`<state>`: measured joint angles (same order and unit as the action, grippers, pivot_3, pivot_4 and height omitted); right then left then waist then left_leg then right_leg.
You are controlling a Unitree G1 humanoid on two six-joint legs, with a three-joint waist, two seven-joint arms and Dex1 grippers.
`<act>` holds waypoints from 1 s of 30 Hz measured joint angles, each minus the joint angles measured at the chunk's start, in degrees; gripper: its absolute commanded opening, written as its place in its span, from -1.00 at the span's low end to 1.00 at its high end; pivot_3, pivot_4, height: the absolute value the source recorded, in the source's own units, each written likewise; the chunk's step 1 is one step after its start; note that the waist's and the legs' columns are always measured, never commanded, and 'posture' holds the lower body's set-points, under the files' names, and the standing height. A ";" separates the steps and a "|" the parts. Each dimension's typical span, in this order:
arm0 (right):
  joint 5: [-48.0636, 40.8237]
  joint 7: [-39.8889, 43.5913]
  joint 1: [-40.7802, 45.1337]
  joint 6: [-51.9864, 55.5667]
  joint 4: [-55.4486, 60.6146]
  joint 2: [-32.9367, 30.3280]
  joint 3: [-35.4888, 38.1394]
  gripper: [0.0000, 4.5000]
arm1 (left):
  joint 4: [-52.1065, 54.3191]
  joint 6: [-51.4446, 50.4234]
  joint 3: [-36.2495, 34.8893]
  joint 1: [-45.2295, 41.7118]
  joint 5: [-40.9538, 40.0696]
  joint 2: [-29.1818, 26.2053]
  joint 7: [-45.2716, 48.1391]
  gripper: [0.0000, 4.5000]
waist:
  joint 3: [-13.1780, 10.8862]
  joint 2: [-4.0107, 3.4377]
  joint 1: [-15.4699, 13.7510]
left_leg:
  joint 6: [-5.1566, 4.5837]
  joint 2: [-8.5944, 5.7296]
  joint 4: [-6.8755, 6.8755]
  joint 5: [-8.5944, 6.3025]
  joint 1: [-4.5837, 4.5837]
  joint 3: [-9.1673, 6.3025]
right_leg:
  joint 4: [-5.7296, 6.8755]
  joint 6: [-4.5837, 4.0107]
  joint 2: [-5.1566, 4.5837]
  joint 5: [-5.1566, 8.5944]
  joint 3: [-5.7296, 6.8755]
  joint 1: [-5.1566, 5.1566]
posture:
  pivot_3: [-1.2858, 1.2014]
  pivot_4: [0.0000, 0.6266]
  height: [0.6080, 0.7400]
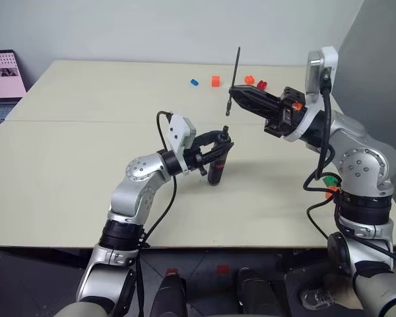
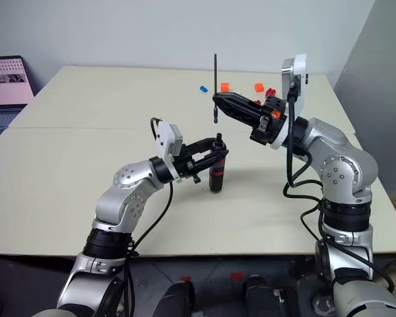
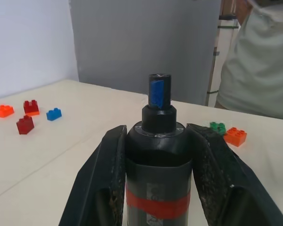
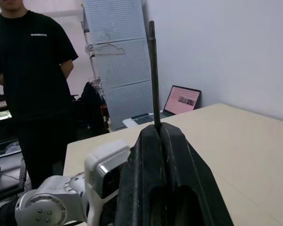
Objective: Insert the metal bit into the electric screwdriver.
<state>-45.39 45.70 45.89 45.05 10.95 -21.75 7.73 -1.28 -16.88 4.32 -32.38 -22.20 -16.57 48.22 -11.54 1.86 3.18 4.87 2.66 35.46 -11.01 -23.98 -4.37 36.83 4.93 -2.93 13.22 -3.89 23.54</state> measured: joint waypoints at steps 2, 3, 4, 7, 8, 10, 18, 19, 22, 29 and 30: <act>0.05 0.52 -0.18 -0.67 -0.06 0.00 -0.38 -1.00 | -0.53 2.04 -0.01 0.19 -0.03 0.02 1.84 -0.28 | 0.00 0.00 -0.01 | 0.00 0.00 -0.01 0.00 -0.01 0.00 | -0.01 0.00 0.00 0.00 0.00 0.00 | 0.03 -0.52 1.00; 0.08 0.84 -0.18 -1.13 -0.20 0.00 -0.51 -1.00 | -0.83 2.95 -0.01 0.27 -0.04 -0.04 2.83 -0.28 | 0.00 0.00 -0.02 | 0.00 0.00 -0.02 0.00 -0.01 0.00 | -0.02 -0.01 0.00 0.00 0.00 0.00 | 0.03 -0.52 1.00; 0.12 1.49 -0.18 -1.67 -0.47 0.00 -0.69 -1.00 | -1.18 3.76 -0.01 0.44 -0.03 -0.20 3.77 -0.28 | 0.00 0.00 -0.01 | 0.00 0.00 -0.02 0.00 0.00 0.01 | -0.02 -0.01 0.00 0.01 -0.01 0.00 | 0.03 -0.52 1.00; 0.24 2.63 -0.33 -2.43 -1.51 -0.09 -1.25 -1.00 | -1.89 5.72 -0.04 0.88 0.02 -0.69 5.34 -0.28 | 0.00 0.00 -0.01 | 0.00 0.00 -0.05 0.00 0.00 0.00 | -0.01 -0.02 0.00 0.01 0.00 0.01 | 0.03 -0.52 1.00; 0.24 2.91 -0.34 -2.60 -1.81 -0.09 -1.41 -1.00 | -2.17 6.24 -0.06 0.90 0.02 -0.79 5.77 -0.28 | 0.00 0.00 -0.01 | 0.00 0.00 -0.05 0.00 0.00 0.00 | -0.01 -0.02 0.00 0.01 0.00 0.01 | 0.03 -0.52 1.00; 0.28 3.23 -0.34 -3.15 -2.24 -0.10 -2.14 -1.00 | -2.57 7.29 -0.07 1.05 0.01 -0.85 6.41 -0.28 | 0.00 0.00 0.00 | 0.00 0.00 -0.05 0.00 0.01 0.01 | -0.02 -0.02 0.00 0.01 0.00 0.01 | 0.03 -0.52 1.00; 1.38 6.19 -0.76 -4.72 -5.15 -0.20 -3.54 -1.00 | -3.31 8.93 -0.30 1.50 -0.60 -1.77 7.40 -0.28 | 0.00 0.00 0.01 | 0.00 0.01 -0.05 0.00 0.03 0.00 | 0.01 -0.02 0.00 0.01 0.00 0.00 | 0.03 -0.52 1.00; 1.39 6.56 -0.78 -4.81 -5.42 -0.20 -3.60 -1.00 | -3.31 8.95 -0.36 1.57 -0.74 -1.96 7.42 -0.28 | 0.00 0.00 0.01 | 0.00 0.01 -0.05 0.00 0.04 0.00 | 0.01 -0.02 0.00 0.01 0.00 0.00 | 0.03 -0.52 1.00; 1.66 7.80 -0.80 -5.92 -6.85 -0.20 -4.45 -1.00 | -3.32 8.96 -0.41 1.63 -1.04 -2.31 7.43 -0.28 | 0.00 0.00 0.08 | 0.00 0.01 -0.05 0.00 0.05 0.00 | 0.01 -0.02 0.00 0.01 -0.01 0.00 | 0.03 -0.52 1.00; 4.18 11.77 -0.79 -8.80 -10.22 -0.52 -6.51 -1.00 | -3.37 8.88 -0.40 1.63 -1.63 -3.00 7.53 -0.28 | 0.00 0.00 0.11 | 0.00 0.01 -0.05 0.00 0.05 0.00 | 0.01 -0.02 0.00 0.01 0.00 0.00 | 0.03 -0.52 1.00; 4.36 11.90 -0.78 -9.15 -10.44 -0.51 -6.71 -1.00 | -3.37 8.86 -0.40 1.62 -1.66 -3.04 7.54 -0.28 | 0.00 0.00 0.11 | 0.00 0.01 -0.05 0.00 0.05 0.00 | 0.01 -0.02 0.00 0.01 0.00 0.00 | 0.03 -0.52 1.00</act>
<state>-41.03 57.60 45.11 35.89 0.50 -22.26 1.02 -4.66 -8.02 3.92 -30.76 -23.86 -19.61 55.76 -11.54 1.86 3.29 4.87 2.67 35.40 -11.00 -23.93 -4.36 36.84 4.90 -2.92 13.23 -3.89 23.54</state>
